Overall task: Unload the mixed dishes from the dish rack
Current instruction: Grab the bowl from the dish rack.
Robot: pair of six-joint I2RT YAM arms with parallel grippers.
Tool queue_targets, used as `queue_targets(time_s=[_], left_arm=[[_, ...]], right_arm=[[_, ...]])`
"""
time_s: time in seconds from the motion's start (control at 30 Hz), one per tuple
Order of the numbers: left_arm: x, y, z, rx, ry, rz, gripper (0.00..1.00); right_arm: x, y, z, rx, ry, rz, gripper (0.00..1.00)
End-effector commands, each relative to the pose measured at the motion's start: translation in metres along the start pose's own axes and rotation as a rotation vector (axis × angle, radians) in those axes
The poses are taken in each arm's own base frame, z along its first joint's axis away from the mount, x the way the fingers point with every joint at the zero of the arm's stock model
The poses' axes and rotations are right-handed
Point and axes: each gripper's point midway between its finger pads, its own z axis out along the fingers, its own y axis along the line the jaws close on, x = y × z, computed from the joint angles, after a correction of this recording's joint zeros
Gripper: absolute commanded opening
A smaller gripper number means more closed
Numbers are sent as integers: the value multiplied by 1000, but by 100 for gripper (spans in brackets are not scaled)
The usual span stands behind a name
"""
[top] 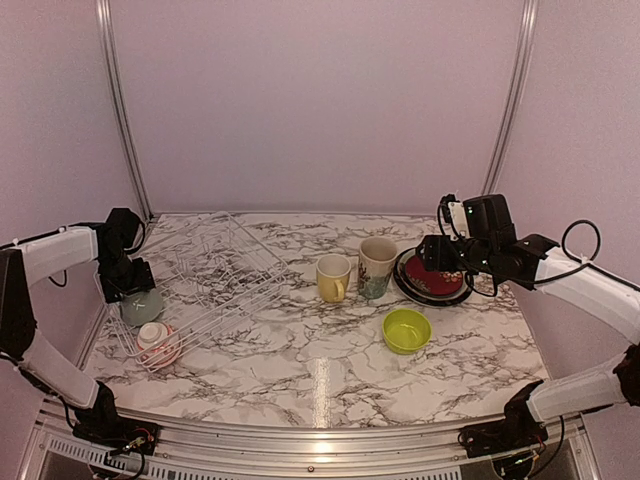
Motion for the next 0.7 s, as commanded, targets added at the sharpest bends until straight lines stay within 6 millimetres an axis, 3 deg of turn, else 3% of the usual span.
queue_targets(time_s=[0.0,0.23,0.6,0.67], left_arm=[[-12,0,-1,-25,-29,23,80],[-19,0,-5,-16,-55,11,72],[-5,-3,-3,23,-19,-6,60],[-6,-4,-5,28,-23,-8,53]], right_arm=[[-4,2,1,-13,-12,15,78],[-3,2,2,-14,-10,15,78],[-3,3,3,-19,-8,15,78],[-4,4,3,-21,-9,16,78]])
